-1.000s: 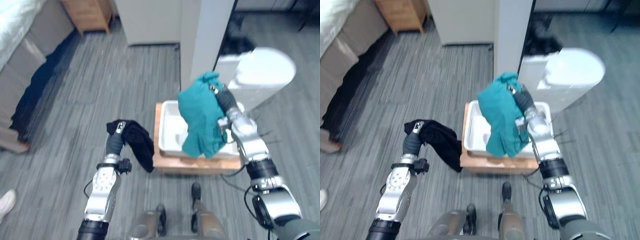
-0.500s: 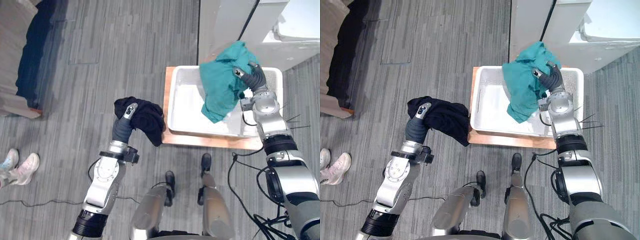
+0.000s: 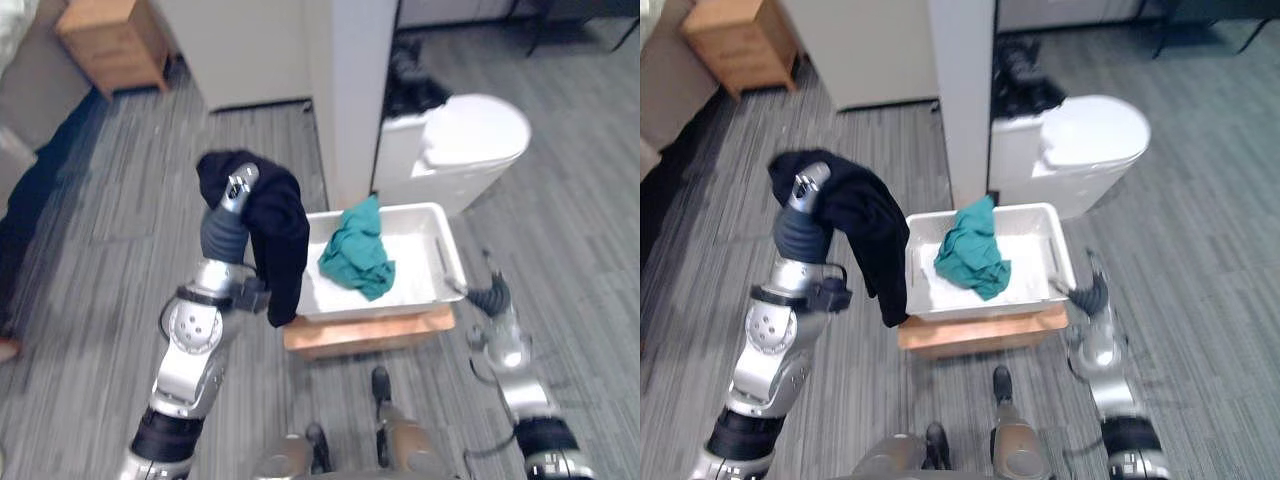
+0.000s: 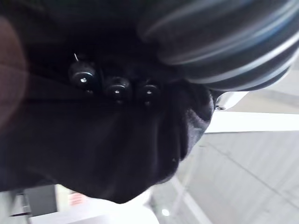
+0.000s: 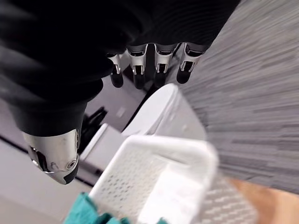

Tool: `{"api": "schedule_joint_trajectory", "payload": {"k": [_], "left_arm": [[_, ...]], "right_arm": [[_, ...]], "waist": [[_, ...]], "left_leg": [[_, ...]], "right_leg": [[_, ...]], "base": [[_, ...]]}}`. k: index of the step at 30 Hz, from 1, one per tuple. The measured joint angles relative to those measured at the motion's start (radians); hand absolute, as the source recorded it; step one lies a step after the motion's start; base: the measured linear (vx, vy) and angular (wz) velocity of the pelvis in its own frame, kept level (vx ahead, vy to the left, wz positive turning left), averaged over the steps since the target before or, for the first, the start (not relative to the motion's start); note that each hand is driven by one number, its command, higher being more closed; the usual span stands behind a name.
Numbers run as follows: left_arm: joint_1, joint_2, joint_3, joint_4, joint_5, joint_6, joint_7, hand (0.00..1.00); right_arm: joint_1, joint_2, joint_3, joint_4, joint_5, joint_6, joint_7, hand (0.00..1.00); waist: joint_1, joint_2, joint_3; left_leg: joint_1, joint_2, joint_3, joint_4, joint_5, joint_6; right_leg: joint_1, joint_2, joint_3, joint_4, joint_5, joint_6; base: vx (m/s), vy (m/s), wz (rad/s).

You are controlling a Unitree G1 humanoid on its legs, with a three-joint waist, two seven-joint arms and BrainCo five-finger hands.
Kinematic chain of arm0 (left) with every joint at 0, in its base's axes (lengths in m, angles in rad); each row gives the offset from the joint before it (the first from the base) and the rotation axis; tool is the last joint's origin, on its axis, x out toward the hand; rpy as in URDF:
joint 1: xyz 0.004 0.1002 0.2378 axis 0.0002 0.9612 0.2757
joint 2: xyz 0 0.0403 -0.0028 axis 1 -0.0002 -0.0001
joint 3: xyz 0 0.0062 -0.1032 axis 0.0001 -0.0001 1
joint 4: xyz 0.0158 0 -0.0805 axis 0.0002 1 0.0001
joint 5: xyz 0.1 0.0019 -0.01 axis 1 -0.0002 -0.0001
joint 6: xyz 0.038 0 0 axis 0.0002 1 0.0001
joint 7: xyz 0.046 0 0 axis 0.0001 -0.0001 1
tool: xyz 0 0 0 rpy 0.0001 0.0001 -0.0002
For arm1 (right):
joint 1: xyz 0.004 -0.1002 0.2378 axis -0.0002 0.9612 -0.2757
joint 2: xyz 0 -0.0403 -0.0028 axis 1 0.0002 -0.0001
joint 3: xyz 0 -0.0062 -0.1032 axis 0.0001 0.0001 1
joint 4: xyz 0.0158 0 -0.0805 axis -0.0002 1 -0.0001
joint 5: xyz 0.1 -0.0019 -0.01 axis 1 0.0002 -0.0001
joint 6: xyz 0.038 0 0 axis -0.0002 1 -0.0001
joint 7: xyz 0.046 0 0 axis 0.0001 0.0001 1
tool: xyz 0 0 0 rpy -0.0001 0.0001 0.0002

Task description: Tidy the bed and pick cloth on bed and put in laundry

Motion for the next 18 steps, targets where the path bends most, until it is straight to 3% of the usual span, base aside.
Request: {"api": "schedule_joint_trajectory", "payload": {"k": [5,14,18], "left_arm": [[-0.323,0.079,-0.007,0.353,-0.051,0.082,0.078,1.0],[-0.498,0.094,-0.122,0.702,-0.057,0.084,0.155,1.0],[-0.527,0.095,-0.188,0.768,-0.056,0.076,0.138,1.0]], "right_arm": [[0.07,0.023,0.021,0.0,-0.006,-0.001,-0.001,0.0],[0.161,0.046,0.111,-0.001,0.023,-0.006,0.038,0.0],[0.115,0.049,0.124,-0.001,0.058,-0.012,0.036,0.0]], "waist": [[-0.077,-0.02,-0.024],[-0.124,-0.026,-0.028],[-0.131,-0.065,0.019]], "left_leg": [[0.061,0.01,0.089,-0.03,-0.005,-0.004],[0.08,0.053,0.213,-0.011,-0.028,-0.04],[-0.005,0.054,0.225,0.054,-0.051,-0.022]], "right_leg": [[0.016,0.015,0.047,0.0,-0.014,-0.012],[0.0,0.043,0.074,0.0,0.005,-0.015],[-0.066,0.034,0.095,0.0,0.034,0.003]], "base": [[-0.03,-0.021,-0.44],[0.03,-0.004,-0.24],[-0.02,0.043,-0.16]]}}
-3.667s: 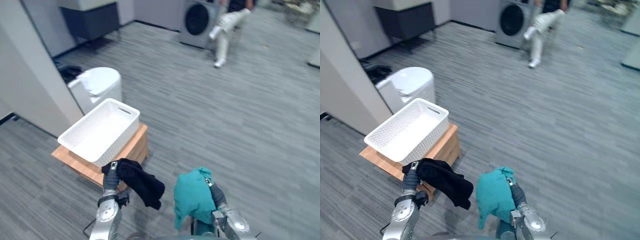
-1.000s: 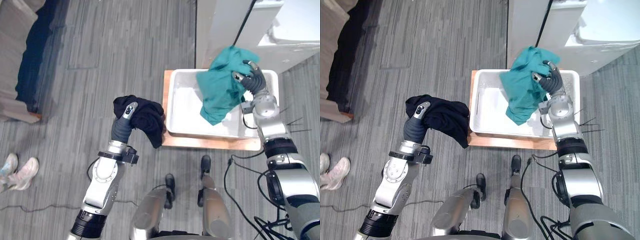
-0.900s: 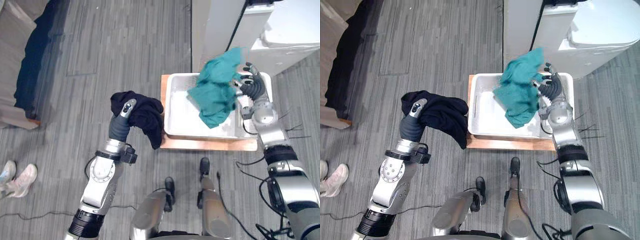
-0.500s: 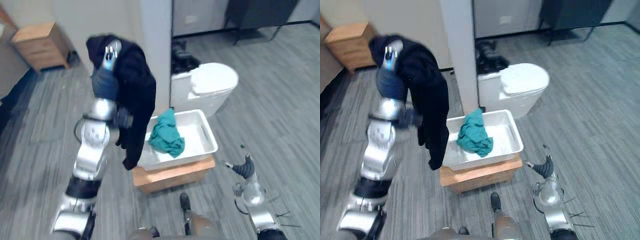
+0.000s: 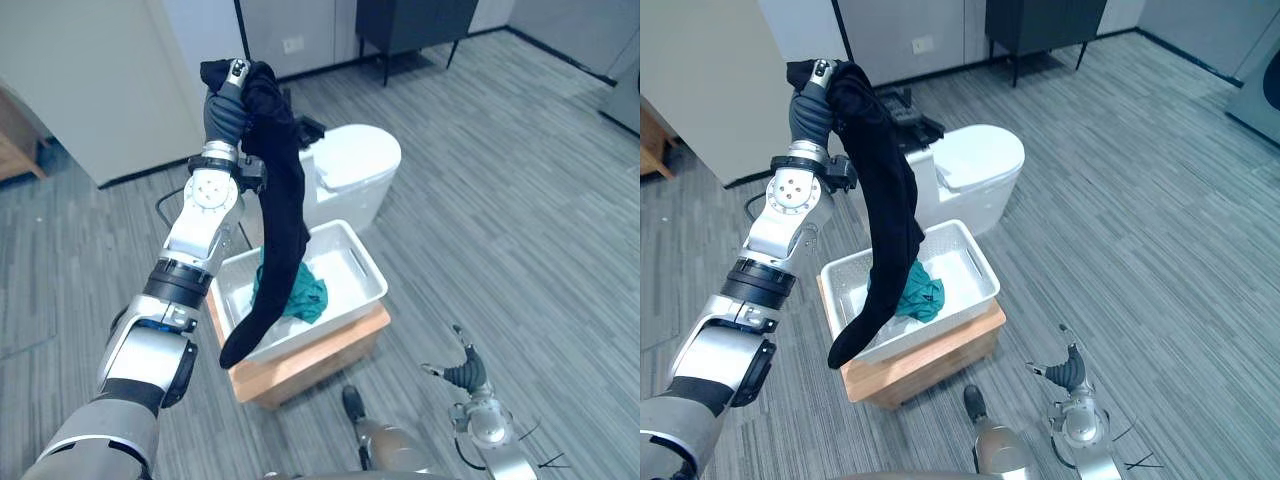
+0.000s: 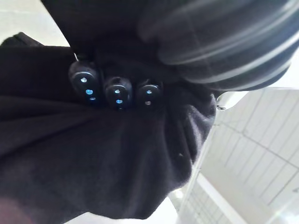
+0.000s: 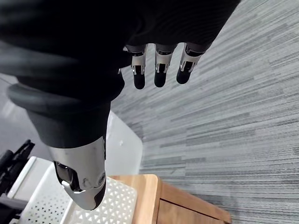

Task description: Tidy the bed and pick cloth on bed and put in laundry

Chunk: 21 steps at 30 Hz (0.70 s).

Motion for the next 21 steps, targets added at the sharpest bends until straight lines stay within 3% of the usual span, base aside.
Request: {"api": "schedule_joint_trajectory", "payload": {"k": [4,9,11,17,21], "left_arm": [[0.039,-0.055,-0.024,0.0,0.001,0.011,-0.074,1.0],[0.283,-0.2,-0.085,-0.072,0.013,0.042,-0.124,1.0],[0.417,-0.267,-0.156,-0.158,0.051,0.05,-0.144,1.0],[0.564,-0.304,-0.278,-0.387,0.061,0.05,-0.166,1.0],[0.638,-0.305,-0.306,-0.492,0.06,0.054,-0.2,1.0]], "right_arm": [[-0.061,0.004,-0.001,-0.003,0.006,0.0,-0.016,0.0],[-0.095,0.024,-0.001,-0.013,0.011,-0.016,-0.031,0.0],[-0.096,0.035,-0.001,-0.013,0.011,-0.021,-0.043,0.0],[-0.112,0.034,0.002,-0.012,0.011,-0.023,-0.067,0.0],[-0.118,0.032,0.005,-0.012,0.011,-0.02,-0.084,0.0]], "waist": [[-0.011,-0.003,0.076],[-0.014,0.031,0.125],[0.008,0.05,0.14],[0.04,0.081,0.159],[0.039,0.095,0.166]], "left_leg": [[-0.066,0.005,-0.01,0.066,-0.027,0.016],[-0.087,0.004,-0.014,0.076,-0.035,0.02],[-0.087,-0.003,-0.015,0.066,-0.035,0.02],[-0.092,-0.015,-0.028,0.06,-0.034,0.023],[-0.103,-0.019,-0.052,0.06,-0.034,0.023]], "right_leg": [[-0.039,-0.009,0.006,0.0,0.017,0.012],[-0.053,-0.013,0.009,0.0,0.024,0.013],[-0.058,-0.014,0.013,0.0,0.023,0.013],[-0.062,-0.022,0.015,0.0,0.016,0.005],[-0.063,-0.03,0.0,0.0,0.002,0.009]], "base": [[-0.03,0.063,0.0],[0.02,0.067,0.02],[0.05,0.036,-0.02],[0.01,0.008,0.03],[0.01,-0.022,0.15]]}}
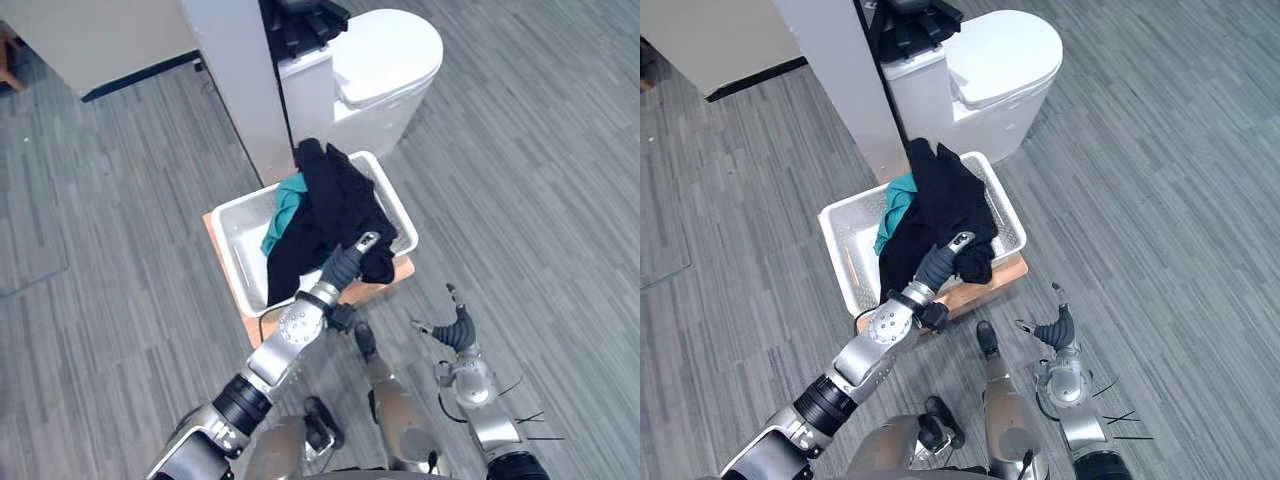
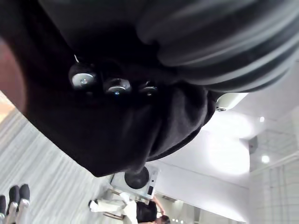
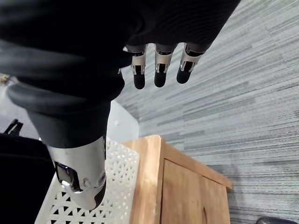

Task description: Tidy the bed and pick cloth on bed and put in laundry

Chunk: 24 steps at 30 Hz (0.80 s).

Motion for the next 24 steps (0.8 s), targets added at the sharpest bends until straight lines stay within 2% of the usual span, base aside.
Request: {"api": "schedule_joint_trajectory", "payload": {"k": [3,7,11,16,18,23,24], "left_arm": [[0.012,0.001,-0.022,-0.007,-0.001,0.032,-0.026,1.0],[0.012,-0.002,-0.036,-0.007,0.001,0.039,-0.017,1.0],[0.007,-0.032,-0.025,-0.006,0.054,0.038,0.097,1.0],[-0.096,-0.032,0.137,0.132,0.169,0.036,0.239,1.0],[-0.192,0.002,0.237,0.242,0.2,0.038,0.303,1.0],[-0.356,0.084,0.329,0.456,0.246,0.044,0.362,1.0],[-0.39,0.092,0.336,0.501,0.261,0.044,0.366,0.0]], "right_arm": [[-0.008,0.001,0.004,0.001,0.0,0.01,0.0,0.0],[-0.024,0.001,0.005,0.017,0.001,0.01,0.0,0.0],[-0.027,0.002,0.006,0.029,0.0,0.023,0.0,0.0],[-0.028,0.002,0.017,0.028,-0.008,0.022,0.0,0.0],[-0.027,0.005,0.039,0.028,-0.008,0.023,0.001,0.0],[-0.028,0.009,0.044,0.022,-0.007,0.023,0.002,0.0],[-0.034,0.01,0.046,0.021,-0.001,0.023,0.003,0.0]], "waist": [[0.0,0.011,0.006],[0.001,0.012,0.007],[0.001,0.012,0.007],[0.001,0.004,0.024],[0.001,-0.014,0.055],[0.002,-0.049,0.084],[0.001,-0.054,0.089]], "left_leg": [[-0.007,-0.001,-0.008,0.0,0.0,0.0],[-0.023,-0.003,-0.008,0.0,0.004,0.006],[-0.017,-0.004,-0.008,-0.005,0.004,0.007],[-0.018,-0.019,-0.013,-0.019,0.015,0.02],[-0.026,-0.021,-0.021,-0.011,0.019,0.023],[-0.075,-0.015,-0.04,0.02,0.018,0.024],[-0.089,-0.013,-0.045,0.028,0.018,0.024]], "right_leg": [[-0.003,-0.003,-0.008,0.0,-0.002,0.001],[-0.021,-0.004,-0.008,0.0,0.003,0.007],[-0.02,-0.002,-0.008,0.0,0.003,0.008],[-0.02,-0.015,-0.013,0.0,0.005,0.01],[-0.02,-0.022,-0.02,0.0,0.007,0.012],[-0.054,-0.025,-0.036,0.0,0.013,0.01],[-0.063,-0.026,-0.041,0.0,0.015,0.012]], "base": [[0.02,-0.013,0.07],[0.03,0.0,-0.01],[0.07,0.01,-0.02],[0.02,0.005,0.05],[-0.02,-0.015,0.15],[-0.01,-0.041,0.11],[0.03,-0.032,0.09]]}}
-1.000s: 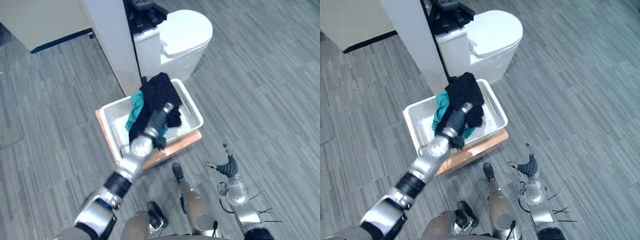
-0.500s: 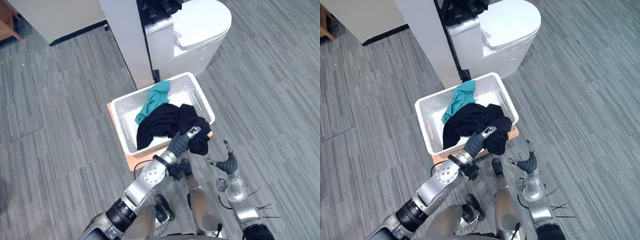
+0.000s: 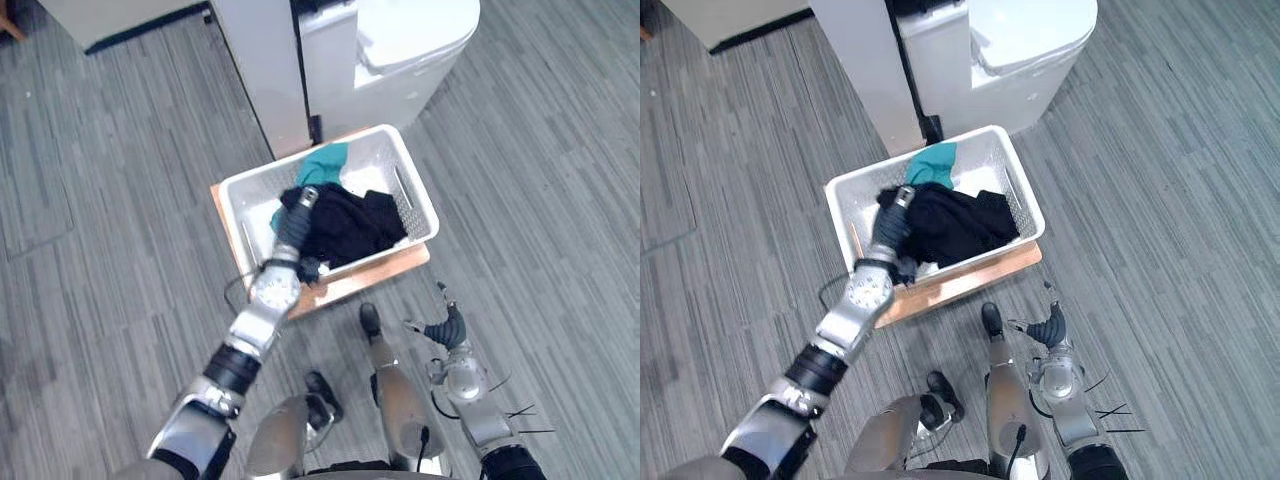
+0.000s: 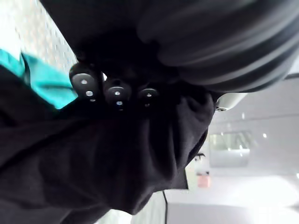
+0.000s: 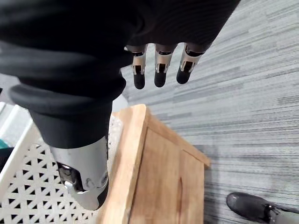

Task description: Tidy the bed and pick cloth on bed and put in laundry

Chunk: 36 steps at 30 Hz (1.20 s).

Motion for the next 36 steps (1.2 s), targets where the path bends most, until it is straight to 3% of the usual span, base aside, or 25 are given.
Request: {"api": "schedule_joint_trajectory", "payload": {"k": [4,9,16,20,22,24,27,31,32,36], "left_arm": [[-0.06,0.019,-0.004,0.096,0.045,0.021,-0.004,0.0],[-0.053,0.027,-0.014,0.145,0.084,0.037,-0.059,0.0],[0.032,0.026,-0.013,0.125,0.091,-0.015,-0.062,0.0],[0.103,0.026,0.002,-0.018,0.07,-0.051,-0.069,0.0],[0.165,0.026,0.006,-0.114,0.046,-0.065,-0.092,0.0],[0.27,0.006,0.009,-0.216,0.004,-0.079,-0.134,0.0],[0.417,-0.025,0.016,-0.327,-0.061,-0.083,-0.201,0.0],[0.562,-0.049,0.044,-0.387,-0.128,-0.083,-0.269,0.0],[0.612,-0.062,0.074,-0.387,-0.158,-0.078,-0.282,0.0],[0.7,-0.07,0.132,-0.318,-0.354,0.013,-0.305,0.0]], "right_arm": [[-0.03,0.015,0.019,0.0,0.026,0.004,0.001,0.0],[-0.07,0.015,0.037,0.008,0.044,0.004,0.01,0.0],[-0.073,0.008,0.034,0.038,0.072,-0.004,0.026,0.0],[-0.052,-0.007,0.02,0.039,0.073,-0.023,0.044,0.0],[-0.04,-0.007,0.003,0.04,0.077,-0.024,0.049,0.0],[-0.016,-0.007,-0.03,0.067,0.082,-0.024,0.074,0.0],[0.011,-0.006,-0.07,0.14,0.082,-0.019,0.09,0.0],[0.022,-0.007,-0.14,0.25,0.095,-0.012,0.115,0.0],[0.027,-0.007,-0.159,0.29,0.107,-0.011,0.122,0.0],[0.02,-0.006,-0.219,0.376,0.119,0.007,0.137,0.0]], "waist": [[-0.001,-0.011,0.007],[0.001,-0.012,0.009],[0.008,-0.01,0.014],[0.026,-0.008,0.012],[0.032,-0.004,-0.008],[0.053,0.008,-0.069],[0.061,0.032,-0.141],[0.079,0.059,-0.214],[0.083,0.064,-0.253],[0.108,0.067,-0.283]], "left_leg": [[-0.013,0.007,-0.002,0.006,0.0,0.0],[-0.016,0.006,0.0,0.004,0.0,0.0],[0.041,0.004,0.012,-0.016,0.0,0.0],[0.083,0.004,0.003,-0.033,0.002,-0.004],[0.098,0.004,-0.006,-0.049,0.009,-0.01],[0.127,0.0,-0.011,-0.09,0.026,-0.02],[0.201,-0.005,-0.038,-0.167,0.058,-0.03],[0.273,-0.007,-0.072,-0.221,0.074,-0.036],[0.276,-0.008,-0.083,-0.236,0.082,-0.037],[0.304,-0.015,-0.113,-0.266,0.099,-0.046]], "right_leg": [[-0.009,0.004,-0.004,0.0,0.003,-0.003],[-0.014,0.005,-0.003,0.0,0.003,-0.003],[0.029,0.008,0.01,0.0,0.002,-0.003],[0.078,0.009,-0.001,0.0,-0.012,-0.012],[0.091,0.009,-0.01,0.0,-0.016,-0.013],[0.104,0.012,-0.016,-0.001,-0.024,-0.011],[0.159,0.015,-0.038,-0.001,-0.034,-0.007],[0.224,0.016,-0.084,-0.001,-0.063,-0.006],[0.227,0.014,-0.095,-0.001,-0.069,-0.008],[0.258,0.003,-0.135,-0.006,-0.09,-0.004]], "base": [[0.04,-0.024,0.02],[0.03,-0.009,-0.02],[0.02,-0.009,-0.04],[0.0,-0.015,0.1],[0.04,-0.031,0.16],[0.1,-0.031,0.07],[0.11,-0.013,0.31],[0.07,-0.008,0.31],[0.03,-0.014,0.34],[-0.01,-0.025,0.29]]}}
